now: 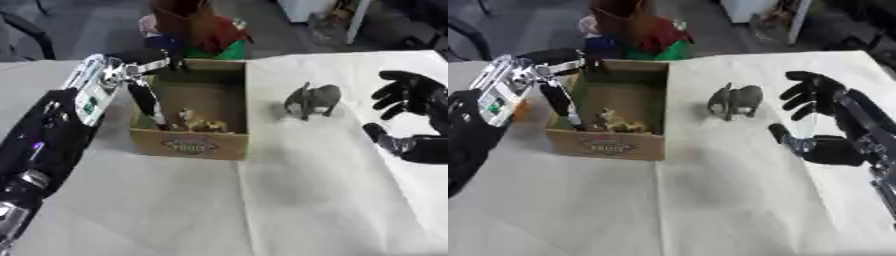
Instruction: Pick up objects on the table and place them in the box.
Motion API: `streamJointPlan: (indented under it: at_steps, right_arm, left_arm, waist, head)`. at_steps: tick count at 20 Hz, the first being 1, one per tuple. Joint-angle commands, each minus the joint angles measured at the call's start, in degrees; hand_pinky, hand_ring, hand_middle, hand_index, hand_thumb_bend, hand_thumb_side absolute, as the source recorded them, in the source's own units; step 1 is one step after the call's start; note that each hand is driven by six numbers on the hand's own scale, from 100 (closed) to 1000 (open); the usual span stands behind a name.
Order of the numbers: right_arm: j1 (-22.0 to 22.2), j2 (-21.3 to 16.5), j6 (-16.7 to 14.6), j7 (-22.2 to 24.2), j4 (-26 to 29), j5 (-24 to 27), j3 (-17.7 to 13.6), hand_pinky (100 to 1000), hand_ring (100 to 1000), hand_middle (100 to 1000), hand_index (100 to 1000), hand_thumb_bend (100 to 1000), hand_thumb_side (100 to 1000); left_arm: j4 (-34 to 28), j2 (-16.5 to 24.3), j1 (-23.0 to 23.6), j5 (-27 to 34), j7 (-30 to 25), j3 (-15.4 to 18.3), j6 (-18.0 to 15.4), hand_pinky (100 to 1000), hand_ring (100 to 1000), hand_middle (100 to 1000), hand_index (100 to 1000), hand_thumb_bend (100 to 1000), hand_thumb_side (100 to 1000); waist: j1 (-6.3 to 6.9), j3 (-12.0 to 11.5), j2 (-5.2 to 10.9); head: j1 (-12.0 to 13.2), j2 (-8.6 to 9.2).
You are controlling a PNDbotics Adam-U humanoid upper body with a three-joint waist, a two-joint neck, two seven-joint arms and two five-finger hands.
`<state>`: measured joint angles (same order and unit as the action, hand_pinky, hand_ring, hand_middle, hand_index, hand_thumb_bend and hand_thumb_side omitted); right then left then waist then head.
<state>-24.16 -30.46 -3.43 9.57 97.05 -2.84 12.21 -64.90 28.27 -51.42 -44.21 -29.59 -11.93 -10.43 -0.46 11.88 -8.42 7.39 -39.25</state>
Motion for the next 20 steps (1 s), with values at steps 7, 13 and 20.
streamJointPlan:
  at_steps: [7,13,20]
  right_arm:
    - [0.2,-1.9,-0.1,-0.8,0.0,-0.1,-1.5,595,675,667,918,338,100]
    - [0.4,-1.9,-0.1,-1.0,0.0,-0.1,-1.6,595,675,667,918,339,100]
    - [0.5,-1.9,-0.1,-1.1,0.0,0.0,-1.7,595,674,666,919,339,100]
  left_arm:
    - [-6.1,11.6,3.0,0.9,5.8,6.0,5.6,826,776,769,838,751,100]
    - [0.6,12.7,5.5,-1.2,8.2,8.3,8.5,814,772,767,837,724,100]
    - [8.9,11.1,5.8,-4.9,13.8,9.3,10.6,809,773,773,839,726,100]
  waist:
    - [0.58,-1.6,1.20]
    - [0.54,-2.0,1.20]
    - [0.26,-1.6,0.97]
  head:
    - [-1.5,0.68]
    - [-2.0,0.95]
    - [-2.1,0.83]
